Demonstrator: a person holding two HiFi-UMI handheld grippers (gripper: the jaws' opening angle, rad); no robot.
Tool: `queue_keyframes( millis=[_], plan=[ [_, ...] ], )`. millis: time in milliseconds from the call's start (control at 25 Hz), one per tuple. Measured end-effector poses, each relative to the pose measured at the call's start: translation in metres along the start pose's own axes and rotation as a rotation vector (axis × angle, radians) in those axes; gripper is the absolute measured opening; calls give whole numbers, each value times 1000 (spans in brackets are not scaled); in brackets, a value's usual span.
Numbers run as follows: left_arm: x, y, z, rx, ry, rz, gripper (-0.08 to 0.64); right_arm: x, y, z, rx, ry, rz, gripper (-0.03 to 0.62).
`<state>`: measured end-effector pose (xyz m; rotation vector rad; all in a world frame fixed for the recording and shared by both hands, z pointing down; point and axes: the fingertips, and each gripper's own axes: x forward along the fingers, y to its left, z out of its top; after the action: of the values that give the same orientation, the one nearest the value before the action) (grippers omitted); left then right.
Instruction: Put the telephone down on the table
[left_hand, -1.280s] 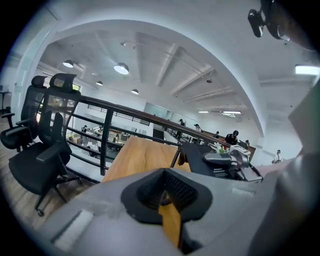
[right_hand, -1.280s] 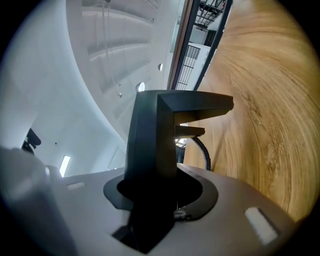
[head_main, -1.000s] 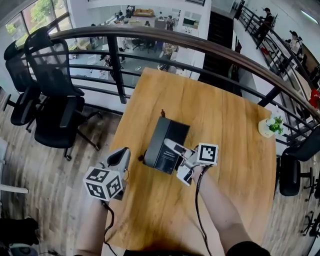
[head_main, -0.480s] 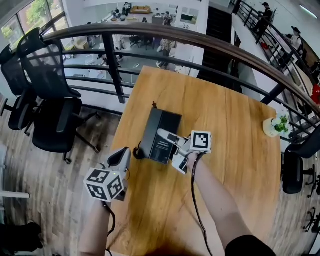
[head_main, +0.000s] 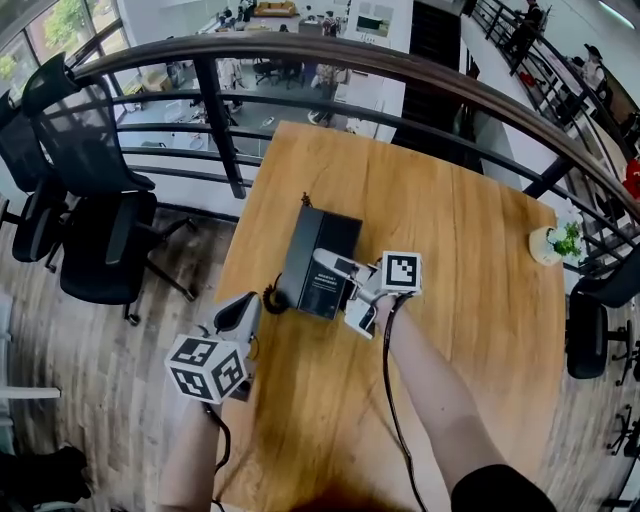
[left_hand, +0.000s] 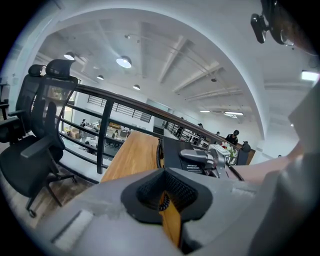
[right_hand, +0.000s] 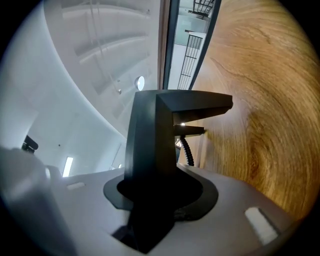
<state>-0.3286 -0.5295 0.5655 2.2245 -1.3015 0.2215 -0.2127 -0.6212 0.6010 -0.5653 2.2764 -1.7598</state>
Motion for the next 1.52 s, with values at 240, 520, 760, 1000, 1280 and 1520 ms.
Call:
queue_keyframes(
  millis=[240, 520, 760, 1000, 1280, 1520],
  plan=[
    [5, -1, -6, -11, 11, -9, 2, -3, -7, -1, 5, -13, -5, 163],
    [2, -5, -15, -14, 24, -15, 2, -8, -11, 2, -31, 9, -67, 170],
    [-3, -4, -19, -19, 30, -5, 2, -12, -7, 5, -88, 24, -102, 183],
    [-7, -8, -23, -18, 34, -5, 2, -9, -7, 7, -131, -4, -135, 210],
    [-12, -10, -21, -17, 29, -6, 2, -11, -11, 11, -150, -48, -218, 245],
    [-21, -12, -22, -14, 26, 0, 2, -15, -8, 12, -190, -100, -239, 326]
  ],
)
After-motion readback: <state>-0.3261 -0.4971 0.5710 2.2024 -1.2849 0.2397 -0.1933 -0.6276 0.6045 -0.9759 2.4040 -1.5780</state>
